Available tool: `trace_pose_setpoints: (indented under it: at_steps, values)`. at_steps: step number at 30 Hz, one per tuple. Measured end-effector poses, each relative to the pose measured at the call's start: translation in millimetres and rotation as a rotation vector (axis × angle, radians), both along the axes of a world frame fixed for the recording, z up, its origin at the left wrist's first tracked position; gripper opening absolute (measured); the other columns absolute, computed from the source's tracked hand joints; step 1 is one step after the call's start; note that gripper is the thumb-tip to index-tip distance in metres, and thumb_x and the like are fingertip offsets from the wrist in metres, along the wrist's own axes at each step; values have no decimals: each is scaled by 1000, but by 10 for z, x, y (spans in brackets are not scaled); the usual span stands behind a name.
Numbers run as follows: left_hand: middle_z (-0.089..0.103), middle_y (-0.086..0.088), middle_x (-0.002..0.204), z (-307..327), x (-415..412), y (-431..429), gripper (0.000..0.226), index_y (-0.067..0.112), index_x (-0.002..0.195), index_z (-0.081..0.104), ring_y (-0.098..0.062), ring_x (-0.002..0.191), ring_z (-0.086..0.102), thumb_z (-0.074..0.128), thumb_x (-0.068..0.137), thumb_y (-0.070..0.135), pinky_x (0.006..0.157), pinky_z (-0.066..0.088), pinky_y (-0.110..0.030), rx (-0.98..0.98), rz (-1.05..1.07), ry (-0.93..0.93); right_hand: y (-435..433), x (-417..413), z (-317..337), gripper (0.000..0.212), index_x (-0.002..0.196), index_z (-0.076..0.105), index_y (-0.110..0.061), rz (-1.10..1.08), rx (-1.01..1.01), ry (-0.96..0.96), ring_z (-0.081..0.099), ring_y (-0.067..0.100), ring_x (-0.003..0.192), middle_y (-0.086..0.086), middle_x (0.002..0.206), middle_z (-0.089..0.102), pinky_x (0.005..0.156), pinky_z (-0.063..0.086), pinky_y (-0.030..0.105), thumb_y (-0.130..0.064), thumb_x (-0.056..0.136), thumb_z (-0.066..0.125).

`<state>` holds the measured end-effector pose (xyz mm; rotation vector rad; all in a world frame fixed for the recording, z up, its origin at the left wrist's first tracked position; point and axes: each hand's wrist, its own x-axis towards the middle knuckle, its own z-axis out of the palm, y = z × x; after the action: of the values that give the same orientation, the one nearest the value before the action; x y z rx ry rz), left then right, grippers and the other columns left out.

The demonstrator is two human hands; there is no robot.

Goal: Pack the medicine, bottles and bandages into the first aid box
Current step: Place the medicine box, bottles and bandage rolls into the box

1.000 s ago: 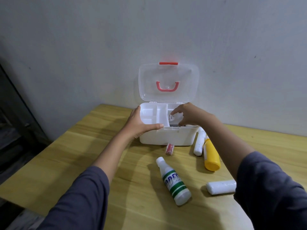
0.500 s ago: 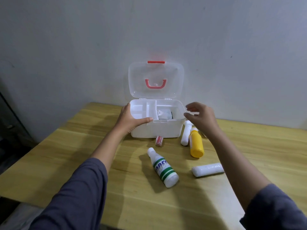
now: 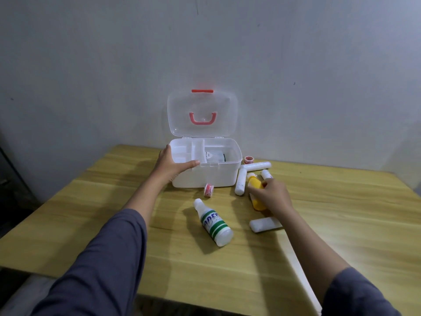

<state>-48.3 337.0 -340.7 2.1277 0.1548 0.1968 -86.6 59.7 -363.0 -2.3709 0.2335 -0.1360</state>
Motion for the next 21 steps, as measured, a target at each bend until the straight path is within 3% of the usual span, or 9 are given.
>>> trace_pose_setpoints:
  at_steps: [3, 8, 12, 15, 19, 21]
  values:
    - [46, -8, 149, -4, -58, -87, 111, 17, 145, 43, -27, 136, 46, 86, 52, 61, 110, 45, -47, -21, -15, -1, -113, -149, 34, 27, 62, 49, -15, -54, 145, -70, 48, 16, 57, -2, 55, 49, 47, 30, 27, -33, 76, 63]
    - [48, -7, 147, -41, -220, -315, 112, 19, 144, 45, -28, 135, 48, 86, 50, 63, 110, 46, -49, -37, -75, 11, -302, -396, 222, 18, 86, 57, -15, -114, 316, -370, 61, 25, 81, 6, 83, 64, 65, 47, 32, -25, 77, 68]
    - [46, -7, 148, -111, -336, -498, 95, 18, 146, 43, -28, 136, 46, 90, 68, 45, 108, 46, -42, -37, -113, 6, -336, -525, 485, 30, 104, 54, -14, -5, 352, -549, 59, 20, 92, 8, 106, 60, 64, 48, 14, -18, 79, 70]
    - [46, -7, 148, -94, -412, -615, 95, 18, 147, 43, -27, 136, 47, 91, 68, 43, 109, 46, -44, -43, -142, 3, -238, -542, 651, 41, 113, 49, -14, 99, 373, -549, 59, 19, 97, 4, 112, 56, 71, 55, 30, -21, 79, 71]
    - [53, -5, 142, -24, -526, -785, 116, 20, 142, 48, -26, 132, 51, 83, 40, 65, 109, 48, -48, -83, -163, -9, -200, -534, 695, 42, 110, 50, -12, 181, 219, -473, 56, 19, 96, 1, 107, 55, 80, 52, 29, -21, 76, 73]
    - [54, -4, 140, -24, -562, -841, 116, 22, 140, 49, -25, 131, 53, 80, 38, 68, 109, 48, -48, -94, -182, -18, -216, -531, 679, 41, 105, 52, -11, 201, 134, -424, 59, 23, 94, 4, 104, 58, 78, 53, 33, -24, 73, 75]
